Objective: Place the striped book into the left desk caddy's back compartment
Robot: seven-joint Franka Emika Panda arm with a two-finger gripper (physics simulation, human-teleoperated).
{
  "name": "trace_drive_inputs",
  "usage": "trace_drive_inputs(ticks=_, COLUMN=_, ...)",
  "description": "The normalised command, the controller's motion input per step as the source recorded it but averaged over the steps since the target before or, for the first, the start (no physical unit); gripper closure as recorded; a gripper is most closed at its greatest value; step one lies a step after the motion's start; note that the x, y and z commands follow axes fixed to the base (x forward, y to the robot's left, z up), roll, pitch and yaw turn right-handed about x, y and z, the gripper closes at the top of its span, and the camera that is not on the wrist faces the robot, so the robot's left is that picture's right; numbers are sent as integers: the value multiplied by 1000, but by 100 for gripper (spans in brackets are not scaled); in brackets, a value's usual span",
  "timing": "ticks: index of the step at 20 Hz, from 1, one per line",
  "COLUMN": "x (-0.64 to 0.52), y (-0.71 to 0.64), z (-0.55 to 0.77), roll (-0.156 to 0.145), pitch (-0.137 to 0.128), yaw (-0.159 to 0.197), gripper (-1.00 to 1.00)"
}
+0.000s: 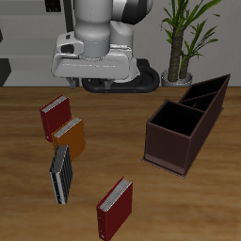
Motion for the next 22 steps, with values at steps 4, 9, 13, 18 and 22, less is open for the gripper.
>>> trace_drive_inputs(ticks=4, x=179, y=-375, z=76, roll=-13, pitch=-38, yaw=-13, gripper=-100)
trace_drive_inputs(ticks=9, x=214, y=-455, z=143, roll=-46, pitch=-71, yaw=-32, gripper=-100)
trace_drive_inputs(ticks=13, x=154, y=-144, z=-3, roll=-27, pitch=-24, yaw=-17, gripper=-100)
trace_drive_inputs(ticks=18, x=227, y=-72, z=-120, roll=9, pitch=-24, yaw=25, gripper=-100)
trace_drive_inputs(ticks=22, x=200, y=-29, z=-199, roll=27, pitch=0, yaw=7, gripper=-100)
